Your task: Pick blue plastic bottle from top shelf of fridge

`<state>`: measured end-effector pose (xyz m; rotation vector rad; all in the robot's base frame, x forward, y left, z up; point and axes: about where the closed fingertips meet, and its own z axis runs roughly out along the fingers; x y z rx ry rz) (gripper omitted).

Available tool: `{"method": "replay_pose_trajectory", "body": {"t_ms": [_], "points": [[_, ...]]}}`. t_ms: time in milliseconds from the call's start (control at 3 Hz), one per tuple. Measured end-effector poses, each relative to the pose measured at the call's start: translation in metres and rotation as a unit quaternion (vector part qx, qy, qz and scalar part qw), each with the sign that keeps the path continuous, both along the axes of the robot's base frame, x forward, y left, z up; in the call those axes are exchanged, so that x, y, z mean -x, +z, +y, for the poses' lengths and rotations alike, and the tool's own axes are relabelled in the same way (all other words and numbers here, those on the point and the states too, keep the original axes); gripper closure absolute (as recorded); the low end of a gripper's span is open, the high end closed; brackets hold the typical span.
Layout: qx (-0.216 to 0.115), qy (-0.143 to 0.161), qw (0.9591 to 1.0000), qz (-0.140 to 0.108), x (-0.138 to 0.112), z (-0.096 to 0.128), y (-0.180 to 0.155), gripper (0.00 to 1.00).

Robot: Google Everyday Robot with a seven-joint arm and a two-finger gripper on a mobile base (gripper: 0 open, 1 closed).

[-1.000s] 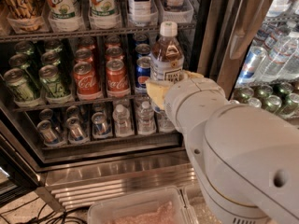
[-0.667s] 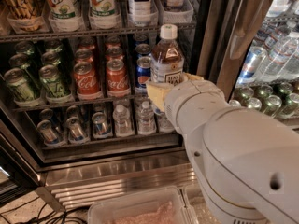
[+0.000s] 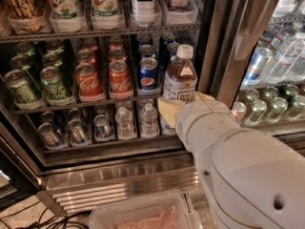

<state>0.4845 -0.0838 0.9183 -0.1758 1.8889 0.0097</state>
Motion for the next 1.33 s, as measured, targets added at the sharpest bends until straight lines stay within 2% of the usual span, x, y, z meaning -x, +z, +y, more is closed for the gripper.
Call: {"method": "replay_pose_trajectory", "body": {"t_ms": [667,1000,1333], "points": [[-0.001,0.0,1.0,0.001,0.0,0.0,-0.008,1.0],[0.003,0.036,0.9973,0.065,0.023,0.017,-0.079,1.0],[0.002,0.036,0.9972,0.065,0.023,0.017,-0.081,1.0]]}}
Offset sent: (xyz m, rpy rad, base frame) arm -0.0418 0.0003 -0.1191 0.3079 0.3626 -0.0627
